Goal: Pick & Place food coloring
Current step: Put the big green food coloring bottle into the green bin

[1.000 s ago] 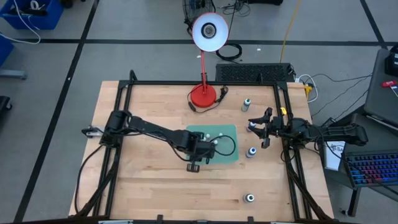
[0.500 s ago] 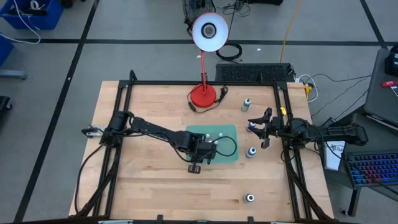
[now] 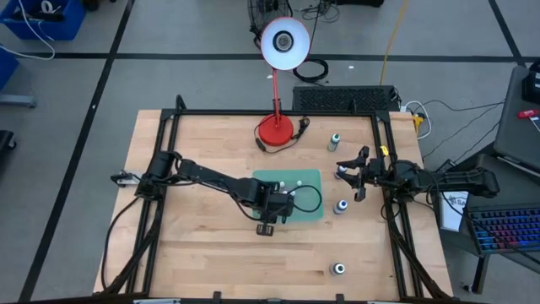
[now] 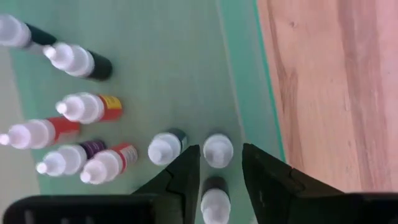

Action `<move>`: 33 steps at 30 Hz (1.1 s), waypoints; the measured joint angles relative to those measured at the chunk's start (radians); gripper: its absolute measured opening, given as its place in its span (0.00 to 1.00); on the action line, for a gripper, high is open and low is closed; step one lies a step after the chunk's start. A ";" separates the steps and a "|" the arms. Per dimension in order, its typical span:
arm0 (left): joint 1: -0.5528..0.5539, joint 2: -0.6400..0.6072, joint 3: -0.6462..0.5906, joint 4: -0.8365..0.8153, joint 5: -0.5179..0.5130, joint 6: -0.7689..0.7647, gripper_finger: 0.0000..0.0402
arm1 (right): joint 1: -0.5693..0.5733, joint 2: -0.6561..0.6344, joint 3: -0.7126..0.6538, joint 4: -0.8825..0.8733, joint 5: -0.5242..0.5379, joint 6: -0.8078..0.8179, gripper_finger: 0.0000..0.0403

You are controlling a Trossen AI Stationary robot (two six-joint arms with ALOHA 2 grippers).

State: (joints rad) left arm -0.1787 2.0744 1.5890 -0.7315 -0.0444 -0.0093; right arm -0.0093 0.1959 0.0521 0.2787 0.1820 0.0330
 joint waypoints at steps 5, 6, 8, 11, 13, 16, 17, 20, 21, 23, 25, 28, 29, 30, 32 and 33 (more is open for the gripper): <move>0.000 -0.037 0.021 -0.005 0.001 -0.068 0.31 | 0.000 0.000 0.000 0.000 0.000 0.000 0.37; 0.000 -0.053 0.026 -0.009 0.002 -0.083 0.31 | 0.000 0.000 0.000 0.000 0.000 0.000 0.37; 0.000 -0.096 0.040 -0.015 0.001 -0.098 0.31 | 0.000 0.000 0.000 0.000 0.000 0.000 0.37; 0.002 -0.200 0.052 -0.047 0.000 -0.098 0.31 | 0.000 0.004 0.000 0.000 0.000 0.000 0.37; 0.002 -0.298 0.049 -0.063 -0.002 -0.087 0.31 | 0.000 0.007 0.000 0.000 0.000 0.000 0.36; -0.011 -0.487 0.005 -0.049 -0.026 -0.044 0.32 | 0.000 0.009 0.000 0.000 0.000 0.000 0.37; -0.022 -0.553 -0.022 -0.028 -0.046 -0.025 0.32 | 0.000 0.008 0.000 0.000 0.000 0.000 0.37; -0.072 -0.764 -0.183 0.111 -0.137 0.020 0.32 | 0.000 0.009 0.000 0.000 0.000 0.000 0.37; -0.088 -0.835 -0.258 0.174 -0.168 0.035 0.32 | 0.000 0.009 0.000 0.001 0.000 0.000 0.37; -0.113 -0.971 -0.420 0.305 -0.230 0.054 0.32 | 0.000 0.009 0.000 0.000 0.000 0.000 0.37; -0.126 -1.090 -0.588 0.420 -0.256 0.056 0.32 | 0.000 0.009 0.000 0.000 0.000 0.000 0.36; -0.133 -1.229 -0.830 0.579 -0.239 0.049 0.32 | 0.000 0.009 0.000 0.000 0.000 0.000 0.36; -0.133 -1.266 -0.901 0.638 -0.232 0.036 0.32 | 0.000 0.009 0.000 0.000 0.000 0.000 0.36; -0.131 -1.299 -0.966 0.701 -0.226 0.019 0.32 | 0.000 0.009 0.000 0.000 0.000 0.000 0.37; -0.125 -1.361 -1.078 0.813 -0.226 0.008 0.32 | 0.000 0.009 0.000 0.000 0.000 0.000 0.37; -0.122 -1.387 -1.123 0.853 -0.223 0.008 0.32 | 0.000 0.009 0.000 0.000 0.000 0.000 0.37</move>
State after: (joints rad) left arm -0.3012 0.6871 0.4664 0.1217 -0.2673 -0.0008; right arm -0.0093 0.2047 0.0521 0.2790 0.1822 0.0326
